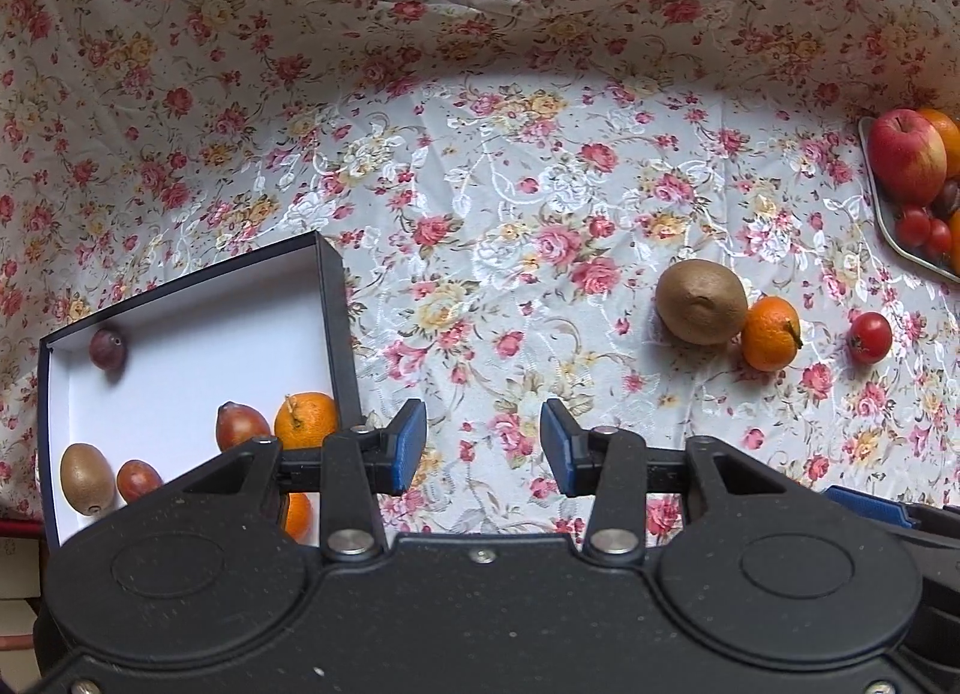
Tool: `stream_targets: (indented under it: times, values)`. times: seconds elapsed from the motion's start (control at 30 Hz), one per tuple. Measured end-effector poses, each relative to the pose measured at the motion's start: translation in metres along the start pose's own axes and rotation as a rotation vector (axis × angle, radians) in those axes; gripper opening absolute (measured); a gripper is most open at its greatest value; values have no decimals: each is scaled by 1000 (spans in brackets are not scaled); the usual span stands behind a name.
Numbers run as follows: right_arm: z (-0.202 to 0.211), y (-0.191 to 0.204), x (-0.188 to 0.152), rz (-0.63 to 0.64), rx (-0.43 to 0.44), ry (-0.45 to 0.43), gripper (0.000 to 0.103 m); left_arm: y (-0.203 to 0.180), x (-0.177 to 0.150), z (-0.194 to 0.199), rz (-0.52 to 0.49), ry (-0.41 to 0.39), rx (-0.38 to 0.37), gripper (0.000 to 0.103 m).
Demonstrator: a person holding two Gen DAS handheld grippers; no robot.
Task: Organize fruits
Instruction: 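Move both tools back out over the loose fruits on the table, then move the right tool toward a red cherry tomato while the left tool approaches a brown kiwi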
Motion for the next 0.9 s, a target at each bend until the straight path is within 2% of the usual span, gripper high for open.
stream_targets:
  times: [0.27,0.5,0.77,0.9]
  values:
    - [-1,-43,15,-90,-62,33,44,-32,9,-2,-46,7,-21,52]
    - [5,-78,26,-157,-80,44,44,-60,16,-5,-72,17,-60,52]
    - [4,-118,33,-278,-75,112,44,-85,20,-12,-110,39,-63,52]
    - [7,-129,35,-299,-75,114,44,-89,22,-16,-111,48,-66,52]
Point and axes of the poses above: each gripper's, at about its wrist camera, not at the fingertips, and z roughly against the way its jaws point, y to its left, x to its top, the point moved 1 cm from there along -z, roughly the way its jaws point, and after that the axes turned 15 degrees about -z, right-handed, at the moved point
